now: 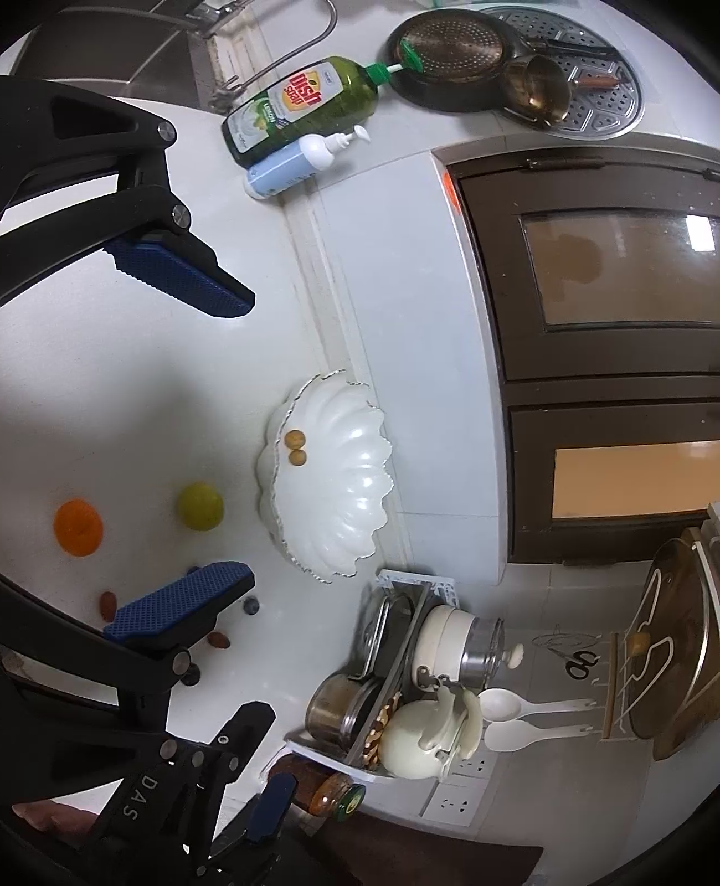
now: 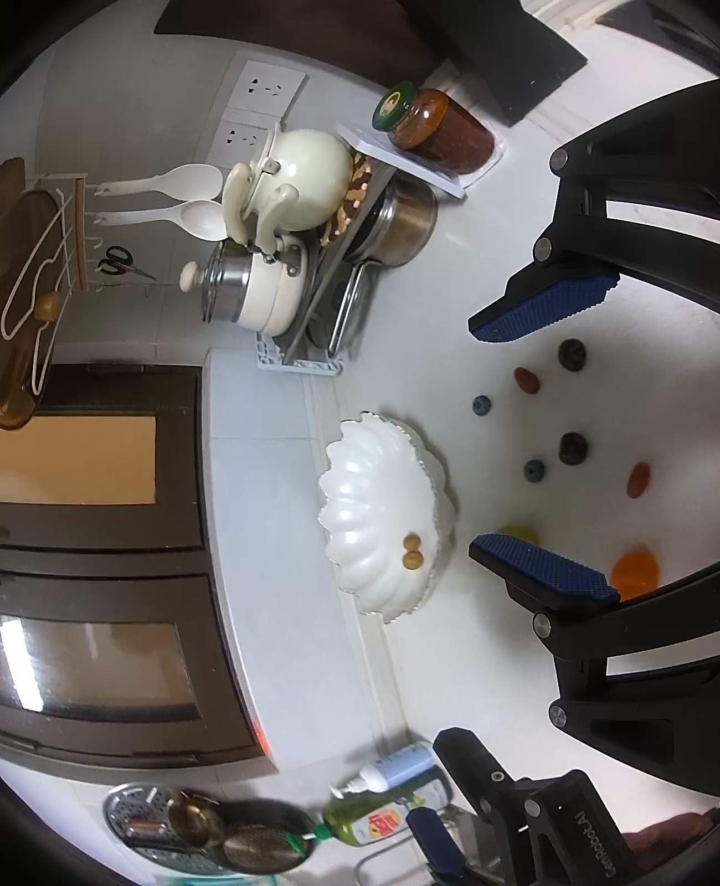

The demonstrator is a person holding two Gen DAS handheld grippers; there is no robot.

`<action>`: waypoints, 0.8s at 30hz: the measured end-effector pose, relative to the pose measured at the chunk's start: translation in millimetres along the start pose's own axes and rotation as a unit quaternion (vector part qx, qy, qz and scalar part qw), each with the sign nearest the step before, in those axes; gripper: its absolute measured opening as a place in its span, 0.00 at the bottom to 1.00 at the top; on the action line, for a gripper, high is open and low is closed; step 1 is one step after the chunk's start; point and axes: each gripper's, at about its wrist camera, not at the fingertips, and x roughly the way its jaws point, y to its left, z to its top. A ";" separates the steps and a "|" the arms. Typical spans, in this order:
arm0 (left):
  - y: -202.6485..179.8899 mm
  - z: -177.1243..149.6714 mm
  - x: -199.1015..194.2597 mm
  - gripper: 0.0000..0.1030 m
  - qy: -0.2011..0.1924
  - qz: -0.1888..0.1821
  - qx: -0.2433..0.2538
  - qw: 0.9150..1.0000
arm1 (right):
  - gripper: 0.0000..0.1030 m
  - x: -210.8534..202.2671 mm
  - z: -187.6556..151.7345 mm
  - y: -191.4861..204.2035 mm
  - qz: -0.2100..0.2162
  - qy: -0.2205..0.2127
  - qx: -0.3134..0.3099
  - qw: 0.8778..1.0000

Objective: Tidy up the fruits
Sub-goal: 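Withdraw the open right tool back toward the remaining fruits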

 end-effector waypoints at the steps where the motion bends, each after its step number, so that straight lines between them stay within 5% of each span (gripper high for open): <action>1: -1.1 -1.9 -1.3 0.88 0.000 0.002 0.000 1.000 | 0.71 -0.5 -2.4 -0.4 0.002 0.002 -0.001 1.000; 24: -25.0 -58.4 3.0 0.88 0.049 -0.004 0.015 0.999 | 0.70 10.0 -54.3 -3.4 0.037 0.052 -0.035 0.997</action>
